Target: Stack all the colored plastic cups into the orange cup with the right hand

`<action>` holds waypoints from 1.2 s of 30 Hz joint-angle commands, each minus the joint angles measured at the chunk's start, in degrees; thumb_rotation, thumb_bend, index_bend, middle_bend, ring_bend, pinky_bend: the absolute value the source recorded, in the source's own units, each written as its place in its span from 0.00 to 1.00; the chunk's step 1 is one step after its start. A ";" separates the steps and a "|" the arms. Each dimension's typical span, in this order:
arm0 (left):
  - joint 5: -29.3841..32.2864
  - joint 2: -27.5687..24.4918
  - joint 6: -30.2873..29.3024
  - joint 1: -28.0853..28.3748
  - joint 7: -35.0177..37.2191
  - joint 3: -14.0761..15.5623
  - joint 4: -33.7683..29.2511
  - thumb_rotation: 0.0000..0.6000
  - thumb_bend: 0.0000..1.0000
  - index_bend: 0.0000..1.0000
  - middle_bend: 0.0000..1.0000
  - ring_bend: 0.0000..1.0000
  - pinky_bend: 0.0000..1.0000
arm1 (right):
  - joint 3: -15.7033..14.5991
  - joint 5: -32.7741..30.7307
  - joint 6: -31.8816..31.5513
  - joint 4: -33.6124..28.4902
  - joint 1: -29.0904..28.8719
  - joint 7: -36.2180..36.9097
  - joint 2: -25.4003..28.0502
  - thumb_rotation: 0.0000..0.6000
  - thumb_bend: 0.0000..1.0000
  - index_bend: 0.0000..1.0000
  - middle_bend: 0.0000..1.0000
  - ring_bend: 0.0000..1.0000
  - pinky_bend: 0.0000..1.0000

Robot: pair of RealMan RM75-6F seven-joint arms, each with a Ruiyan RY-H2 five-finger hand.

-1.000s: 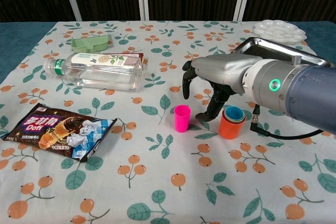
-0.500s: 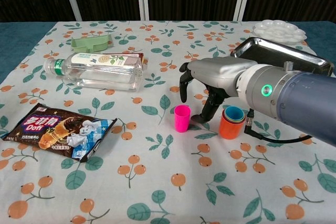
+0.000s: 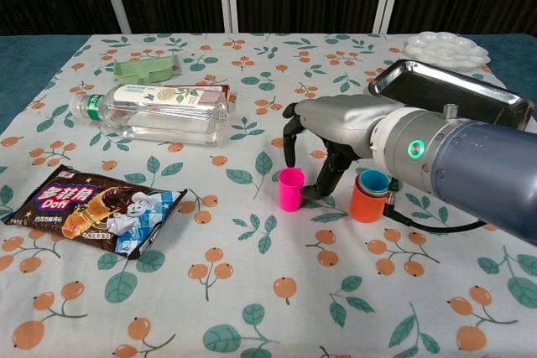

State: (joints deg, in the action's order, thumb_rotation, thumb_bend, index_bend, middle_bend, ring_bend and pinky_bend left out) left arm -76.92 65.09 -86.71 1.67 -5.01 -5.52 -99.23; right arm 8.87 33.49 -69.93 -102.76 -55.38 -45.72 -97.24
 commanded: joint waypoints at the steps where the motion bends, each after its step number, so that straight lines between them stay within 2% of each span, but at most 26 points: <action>1: 0.01 0.00 -0.01 0.00 0.00 -0.01 -0.01 1.00 0.47 0.19 0.07 0.00 0.01 | 0.12 0.07 0.14 0.16 0.04 -0.03 -0.18 1.00 0.38 0.44 0.00 0.02 0.10; 16: 0.25 -0.06 0.01 0.00 -0.03 -0.11 0.01 1.00 0.47 0.19 0.07 0.00 0.01 | 0.94 0.16 0.69 1.25 0.36 -0.21 -1.32 1.00 0.38 0.46 0.00 0.02 0.10; 25: 0.31 -0.06 0.04 0.01 -0.06 -0.12 -0.04 1.00 0.47 0.19 0.07 0.00 0.01 | 1.36 0.30 0.83 1.06 0.73 -0.01 -1.19 1.00 0.38 0.51 0.00 0.02 0.10; 31: 0.31 -0.08 0.04 0.02 -0.03 -0.14 -0.04 1.00 0.47 0.19 0.07 0.00 0.01 | 1.56 0.56 0.67 -0.53 1.03 -0.14 -0.12 1.00 0.38 0.51 0.00 0.02 0.10; 36: 0.34 -0.06 0.02 0.03 0.10 -0.20 -0.04 1.00 0.47 0.19 0.07 0.00 0.01 | 1.86 -0.17 0.21 -4.26 1.25 -1.22 2.96 1.00 0.38 0.51 0.00 0.02 0.10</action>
State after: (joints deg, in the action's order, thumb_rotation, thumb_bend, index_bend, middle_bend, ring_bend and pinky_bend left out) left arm -76.59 65.02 -86.69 1.70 -4.91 -5.72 -99.27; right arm 10.56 33.82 -69.50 -105.63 -54.24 -46.39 -95.51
